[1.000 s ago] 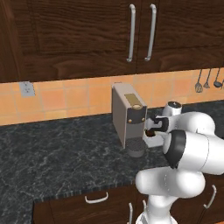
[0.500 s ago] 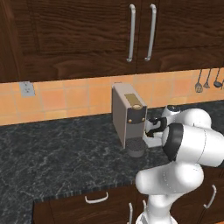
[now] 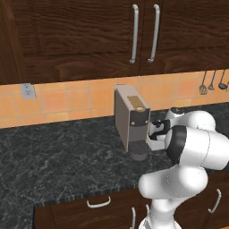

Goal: Take the meat container that has the shrimp and place it on the second highest rack of the freezer. Then take the vegetable container that has the bell pepper and lemon wedge and place it on the highest rack of the freezer.

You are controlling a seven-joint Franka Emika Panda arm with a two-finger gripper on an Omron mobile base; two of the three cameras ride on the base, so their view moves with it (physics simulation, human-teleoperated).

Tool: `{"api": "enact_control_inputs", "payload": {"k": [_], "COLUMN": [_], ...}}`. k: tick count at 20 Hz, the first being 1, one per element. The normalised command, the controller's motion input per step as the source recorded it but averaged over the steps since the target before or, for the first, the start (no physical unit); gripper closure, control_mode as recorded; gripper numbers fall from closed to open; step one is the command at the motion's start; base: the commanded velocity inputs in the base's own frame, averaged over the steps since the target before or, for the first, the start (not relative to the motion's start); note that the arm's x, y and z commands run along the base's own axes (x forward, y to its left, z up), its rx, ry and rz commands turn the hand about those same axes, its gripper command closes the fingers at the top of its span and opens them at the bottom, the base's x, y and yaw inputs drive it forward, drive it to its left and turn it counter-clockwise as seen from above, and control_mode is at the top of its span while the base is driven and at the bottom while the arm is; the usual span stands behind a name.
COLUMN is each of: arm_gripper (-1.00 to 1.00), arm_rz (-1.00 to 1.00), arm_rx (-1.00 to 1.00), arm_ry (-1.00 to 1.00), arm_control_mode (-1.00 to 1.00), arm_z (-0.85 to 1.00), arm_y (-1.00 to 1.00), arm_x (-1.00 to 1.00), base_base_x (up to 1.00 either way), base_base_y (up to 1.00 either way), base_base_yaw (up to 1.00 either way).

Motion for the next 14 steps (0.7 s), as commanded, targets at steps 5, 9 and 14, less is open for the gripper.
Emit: {"api": "enact_control_inputs", "payload": {"k": [5, 9, 14], "arm_gripper": [1.0, 1.0, 1.0], "arm_rz": [0.0, 0.0, 0.0], "arm_rx": [0.0, 0.0, 0.0], "arm_ry": [0.0, 0.01, 0.01], "arm_control_mode": [-1.0, -1.0, -1.0], "arm_z": [-0.06, -0.3, -0.23], "arm_y": [0.0, 0.0, 0.0], "arm_x": [0.02, 0.0, 0.0], "base_base_x": [0.0, 0.0, 0.0], "base_base_y": [0.0, 0.0, 0.0], "base_base_yaw": [0.0, 0.0, 0.0]}}
